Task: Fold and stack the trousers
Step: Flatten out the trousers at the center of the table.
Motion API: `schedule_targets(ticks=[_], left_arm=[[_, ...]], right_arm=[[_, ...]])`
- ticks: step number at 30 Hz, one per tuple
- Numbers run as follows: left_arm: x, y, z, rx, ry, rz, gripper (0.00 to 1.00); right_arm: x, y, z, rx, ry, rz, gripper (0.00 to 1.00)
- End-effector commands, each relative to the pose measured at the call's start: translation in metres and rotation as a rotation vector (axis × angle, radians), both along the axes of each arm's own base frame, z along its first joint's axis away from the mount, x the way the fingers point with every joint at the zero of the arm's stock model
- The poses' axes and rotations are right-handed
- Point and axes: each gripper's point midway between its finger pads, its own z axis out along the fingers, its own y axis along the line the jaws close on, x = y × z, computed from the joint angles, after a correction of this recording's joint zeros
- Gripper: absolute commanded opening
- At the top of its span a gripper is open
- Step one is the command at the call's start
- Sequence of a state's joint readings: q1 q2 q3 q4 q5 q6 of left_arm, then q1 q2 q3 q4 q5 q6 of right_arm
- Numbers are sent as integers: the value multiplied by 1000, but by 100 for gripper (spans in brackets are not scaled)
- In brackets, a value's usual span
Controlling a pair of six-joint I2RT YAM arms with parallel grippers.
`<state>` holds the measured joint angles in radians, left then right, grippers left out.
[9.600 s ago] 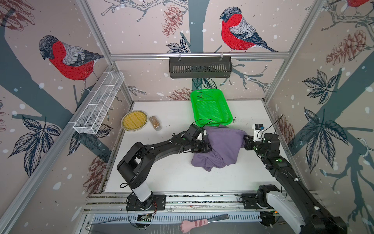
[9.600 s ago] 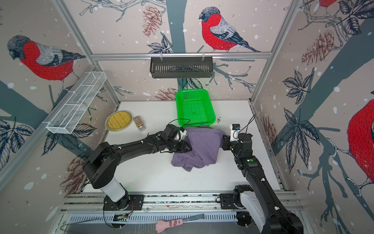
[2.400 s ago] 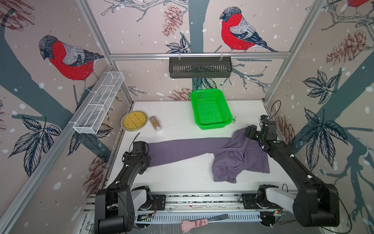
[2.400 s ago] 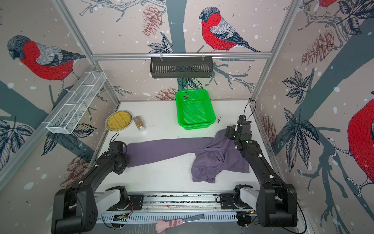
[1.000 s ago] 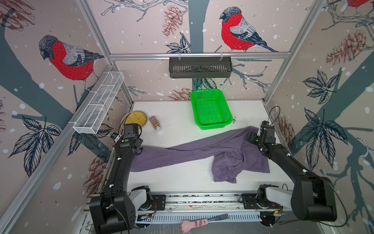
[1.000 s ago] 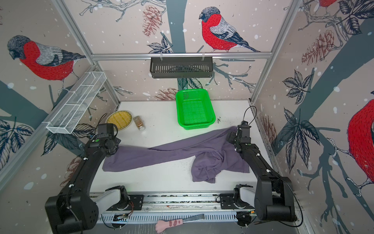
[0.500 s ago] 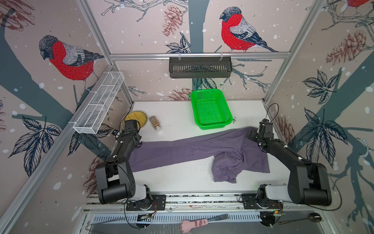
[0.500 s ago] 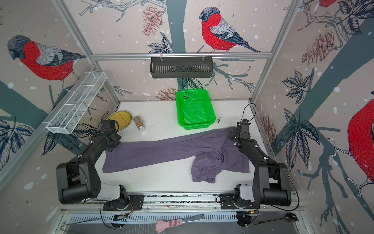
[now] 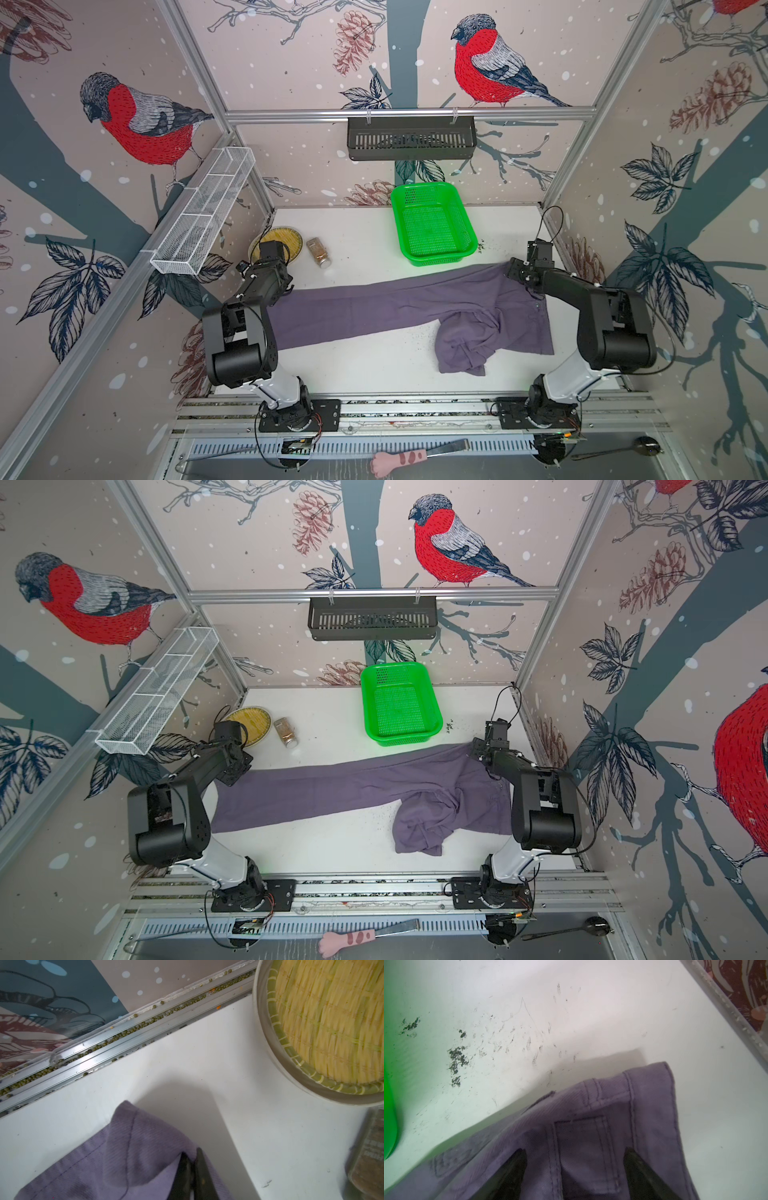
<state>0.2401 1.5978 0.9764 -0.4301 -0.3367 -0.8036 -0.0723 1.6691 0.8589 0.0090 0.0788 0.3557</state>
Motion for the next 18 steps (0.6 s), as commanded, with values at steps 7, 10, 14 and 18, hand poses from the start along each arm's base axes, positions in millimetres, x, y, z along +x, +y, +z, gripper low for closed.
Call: schedule_targets(ticks=[7, 10, 14, 18], left_arm=[[24, 1, 10, 32, 3, -144, 11], [26, 2, 5, 42, 31, -180, 17], [35, 0, 5, 32, 29, -217, 30], [44, 1, 20, 37, 3, -233, 41]], right_arm=[[42, 10, -3, 43, -32, 16, 65], [52, 4, -8, 21, -4, -7, 65], [57, 5, -22, 50, 56, -22, 68], [56, 7, -36, 44, 116, -14, 70]])
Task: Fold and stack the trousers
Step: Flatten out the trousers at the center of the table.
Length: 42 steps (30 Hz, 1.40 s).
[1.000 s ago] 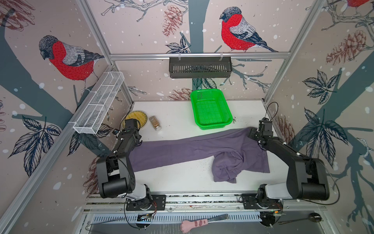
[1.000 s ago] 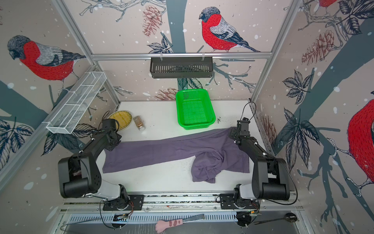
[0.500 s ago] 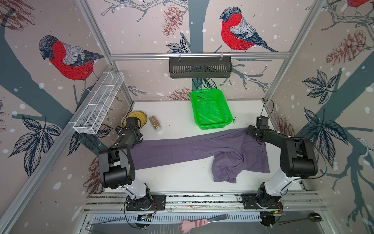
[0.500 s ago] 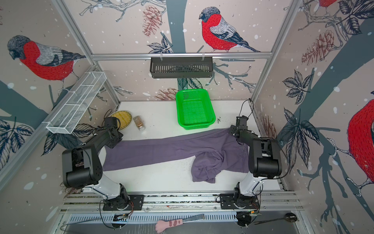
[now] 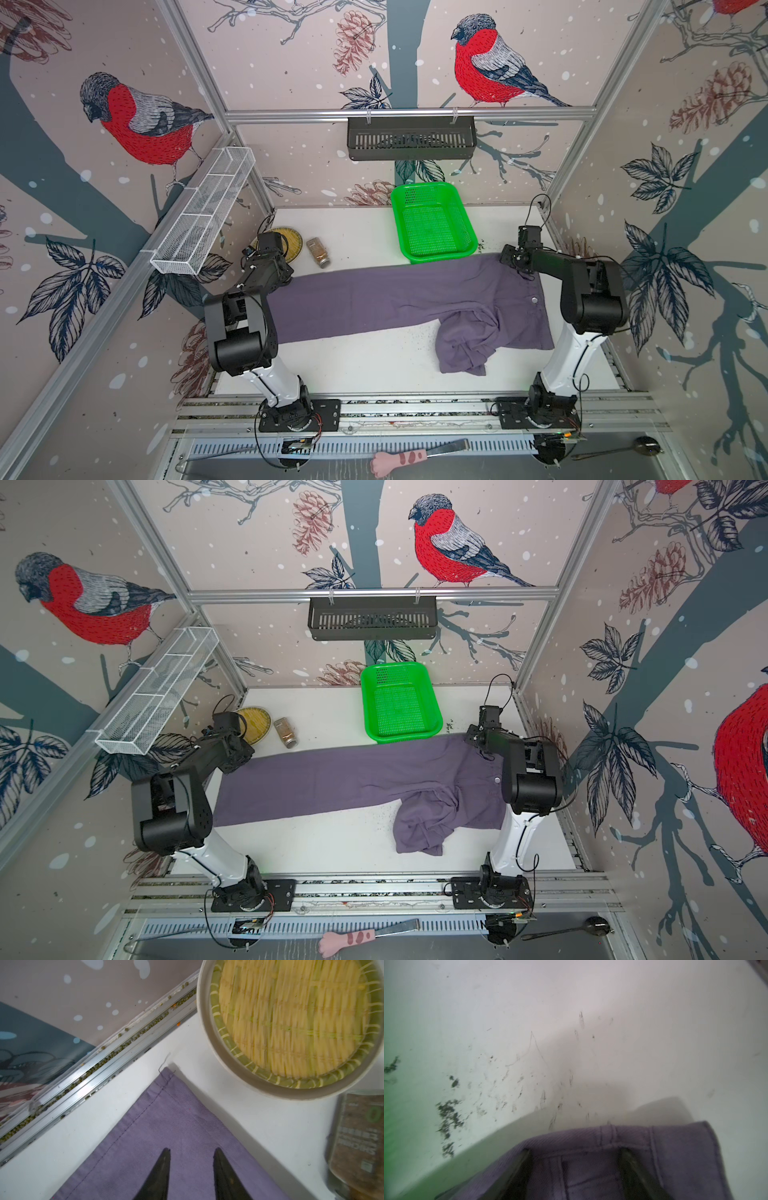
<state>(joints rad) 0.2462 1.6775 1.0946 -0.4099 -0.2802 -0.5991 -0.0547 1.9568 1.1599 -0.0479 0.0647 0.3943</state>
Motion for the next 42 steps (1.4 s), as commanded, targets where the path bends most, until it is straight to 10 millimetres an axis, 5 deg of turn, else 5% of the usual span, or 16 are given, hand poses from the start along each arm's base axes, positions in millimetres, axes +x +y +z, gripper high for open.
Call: schedule_targets(ticks=[1, 8, 13, 18, 22, 32, 42], left_arm=[[7, -1, 16, 7, -22, -45, 43], [-9, -6, 62, 34, -84, -75, 52], [-32, -41, 60, -97, -127, -170, 62], [-60, -77, 28, -258, -146, -202, 71], [-76, -106, -2, -325, -105, -248, 73], [-84, -90, -31, -259, -39, -187, 70], [-93, -84, -59, -245, 29, -156, 70]], right_arm=[[-11, 1, -9, 5, 67, -6, 70], [-8, -17, 46, -40, -10, -2, 78], [-29, -30, 81, -55, -54, -10, 83], [-64, -25, 57, 4, -8, -42, 84], [-94, -42, 32, -1, 62, -169, 87], [-101, -50, -4, -7, 129, -210, 82], [-98, -76, -22, -91, 202, -235, 63]])
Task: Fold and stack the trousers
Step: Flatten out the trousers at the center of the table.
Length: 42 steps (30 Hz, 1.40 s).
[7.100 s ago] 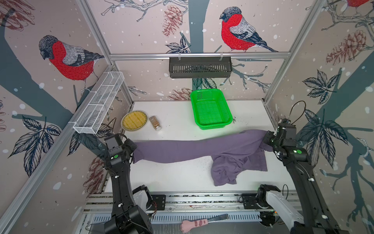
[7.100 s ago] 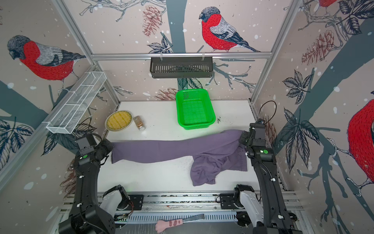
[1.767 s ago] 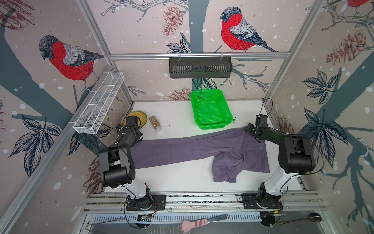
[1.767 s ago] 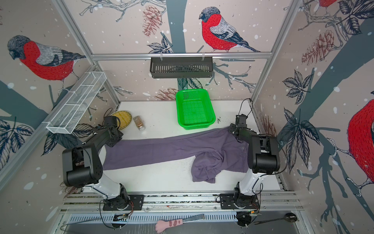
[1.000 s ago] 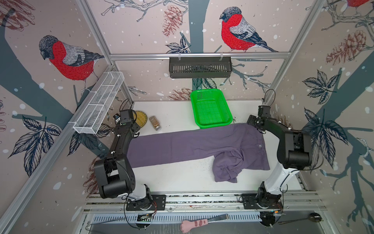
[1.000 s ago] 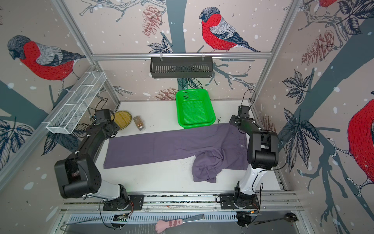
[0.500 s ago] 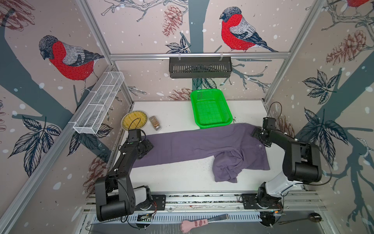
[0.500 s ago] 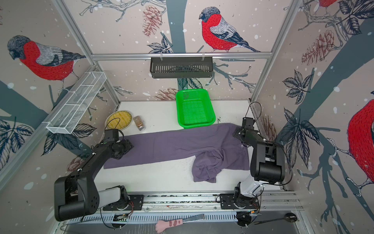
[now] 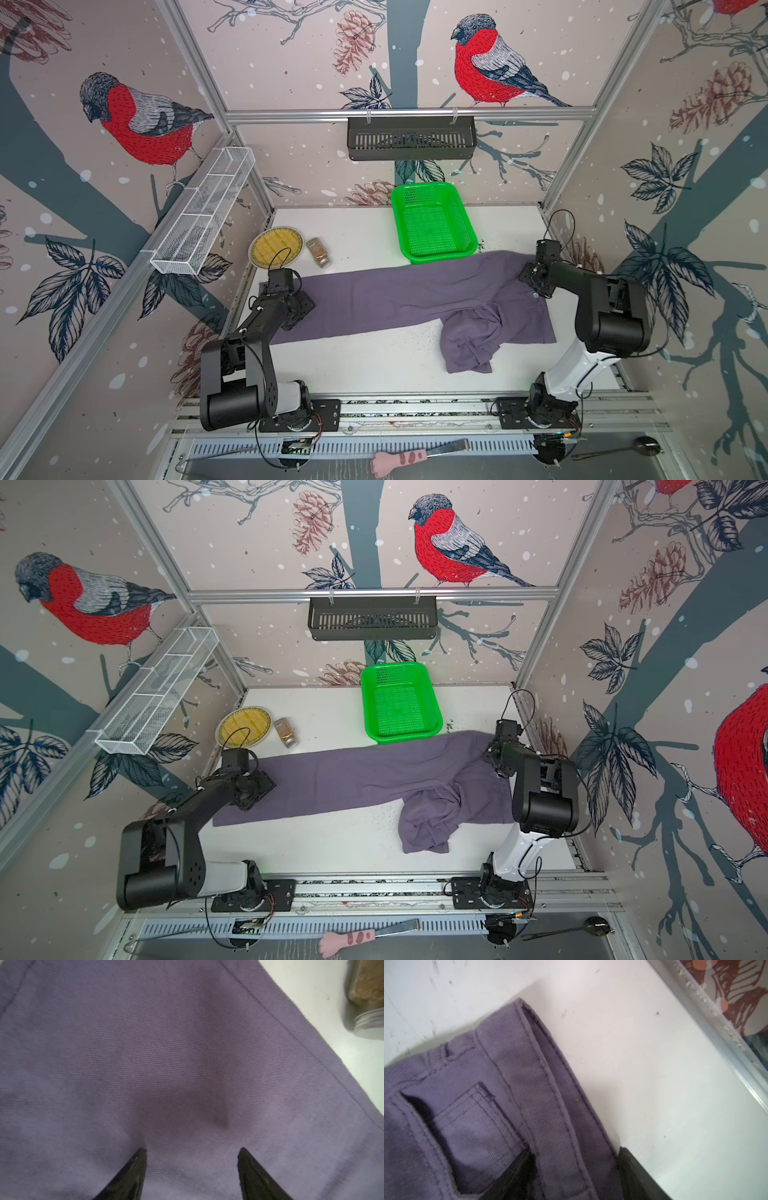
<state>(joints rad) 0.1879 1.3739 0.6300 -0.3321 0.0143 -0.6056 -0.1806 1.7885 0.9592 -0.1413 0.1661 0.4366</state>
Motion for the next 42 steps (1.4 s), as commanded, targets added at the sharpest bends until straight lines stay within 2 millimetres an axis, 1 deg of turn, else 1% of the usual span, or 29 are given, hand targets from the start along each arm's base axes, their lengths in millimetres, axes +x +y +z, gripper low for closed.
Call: schedule_targets(ticks=[1, 3, 5, 8, 11, 14, 18, 20, 21, 23, 24, 25, 27, 28, 29, 31, 33, 34, 35, 37, 38, 39, 40, 42], left_arm=[[-2, 10, -6, 36, 17, 29, 69], [1, 10, -5, 29, 2, 32, 69], [5, 11, -3, 34, -11, 32, 69], [8, 10, -2, 24, -7, 14, 69], [12, 10, 4, 29, -21, 3, 69], [19, 10, 17, 37, -54, -20, 70], [32, 9, 45, 51, -110, -60, 72], [38, 5, 61, 50, -149, -92, 72], [42, 1, 71, 39, -180, -116, 73], [46, -14, 86, 11, -227, -166, 73], [47, -23, 93, 0, -244, -196, 73], [45, -31, 97, -8, -247, -214, 79], [40, -58, 105, -35, -262, -268, 82], [36, -74, 107, -49, -268, -297, 82], [31, -87, 108, -65, -273, -315, 85], [16, -125, 110, -120, -294, -382, 86], [4, -162, 114, -168, -327, -446, 85], [-3, -183, 116, -197, -342, -485, 85], [-7, -199, 117, -223, -349, -512, 85], [-21, -244, 119, -262, -354, -611, 84], [-26, -262, 120, -271, -354, -654, 83], [-31, -284, 121, -281, -350, -709, 83], [-36, -306, 122, -294, -350, -764, 83], [-45, -346, 122, -321, -337, -868, 82]], right_arm=[[-14, -17, -17, -50, 93, -23, 62], [-14, -26, -21, -82, 122, -37, 60], [-13, -33, -19, -110, 129, -45, 59], [-5, -39, -10, -154, 138, -33, 60], [3, -39, 0, -182, 131, -24, 66], [12, -29, 14, -184, 108, 7, 71], [24, -9, 52, -170, 29, 60, 78], [26, 8, 67, -100, -28, 98, 80], [25, 18, 75, -66, -59, 120, 80], [20, 38, 85, -19, -91, 168, 81], [16, 47, 90, -3, -102, 190, 81], [12, 55, 93, 9, -106, 207, 81], [1, 68, 99, 22, -115, 242, 82], [-7, 73, 100, 40, -117, 249, 82], [-14, 77, 99, 55, -119, 252, 82], [-29, 82, 97, 87, -124, 245, 82], [-45, 88, 88, 111, -102, 244, 83], [-54, 89, 83, 115, -86, 235, 83], [-61, 89, 81, 115, -80, 232, 83], [-75, 86, 77, 105, -76, 220, 84], [-80, 84, 73, 101, -68, 211, 84], [-85, 82, 76, 101, -81, 204, 85], [-88, 81, 74, 111, -82, 200, 85], [-90, 82, 74, 137, -93, 196, 85]])
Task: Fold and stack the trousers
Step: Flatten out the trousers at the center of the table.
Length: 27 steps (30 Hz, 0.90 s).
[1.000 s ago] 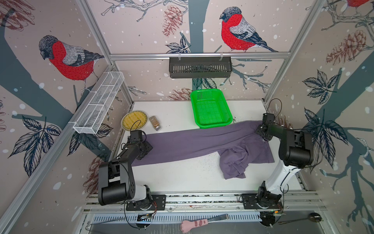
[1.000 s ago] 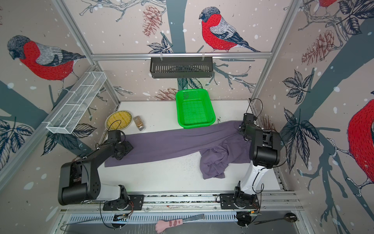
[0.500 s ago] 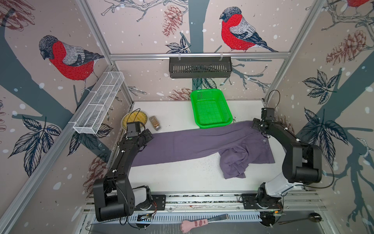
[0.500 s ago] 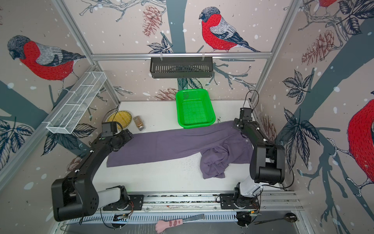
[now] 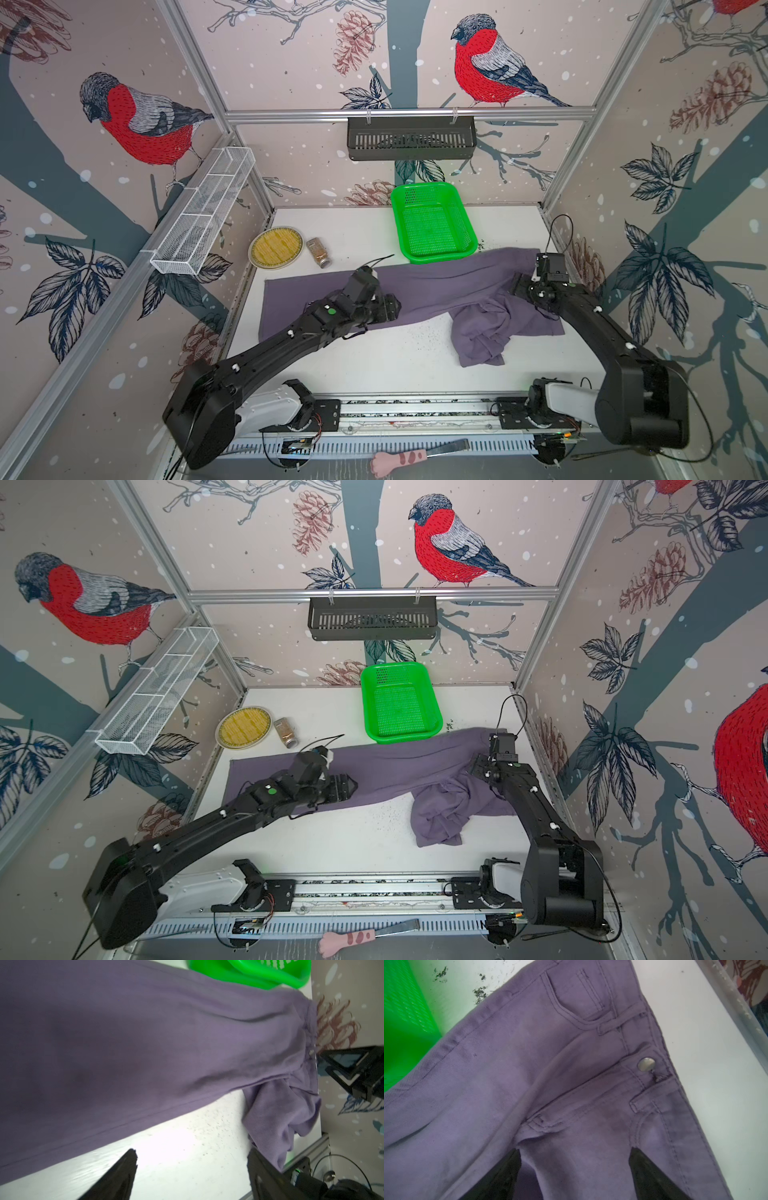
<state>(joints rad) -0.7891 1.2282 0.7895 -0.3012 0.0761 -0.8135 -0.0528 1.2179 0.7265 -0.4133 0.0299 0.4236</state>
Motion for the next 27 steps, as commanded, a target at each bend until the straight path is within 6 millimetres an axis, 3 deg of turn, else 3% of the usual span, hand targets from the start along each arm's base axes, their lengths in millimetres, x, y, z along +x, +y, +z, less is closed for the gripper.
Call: schedule_targets(ticks=[1, 4, 8, 16, 20, 24, 26, 27], left_arm=[[-2, -61, 14, -78, -46, -99, 82], [-23, -115, 10, -82, -37, -251, 80], [-50, -155, 0, -117, 3, -364, 75], [-91, -182, -32, -55, 61, -503, 70], [-98, -198, -45, -64, 84, -537, 64], [-99, -208, -50, -66, 87, -548, 51], [-97, -210, -50, -56, 81, -548, 36], [-97, -211, -48, -60, 78, -550, 29]], right_arm=[[-1, 3, 2, 46, -18, -12, 85], [0, 3, 1, 69, -28, -15, 85], [-3, 3, -5, 86, -26, -30, 85], [-10, 3, -32, 103, 2, -58, 84], [-12, -2, -40, 87, 9, -84, 84], [-15, -4, -49, 93, 15, -113, 83], [-14, -5, -49, 98, 4, -123, 83], [-16, -5, -58, 101, 33, -129, 83]])
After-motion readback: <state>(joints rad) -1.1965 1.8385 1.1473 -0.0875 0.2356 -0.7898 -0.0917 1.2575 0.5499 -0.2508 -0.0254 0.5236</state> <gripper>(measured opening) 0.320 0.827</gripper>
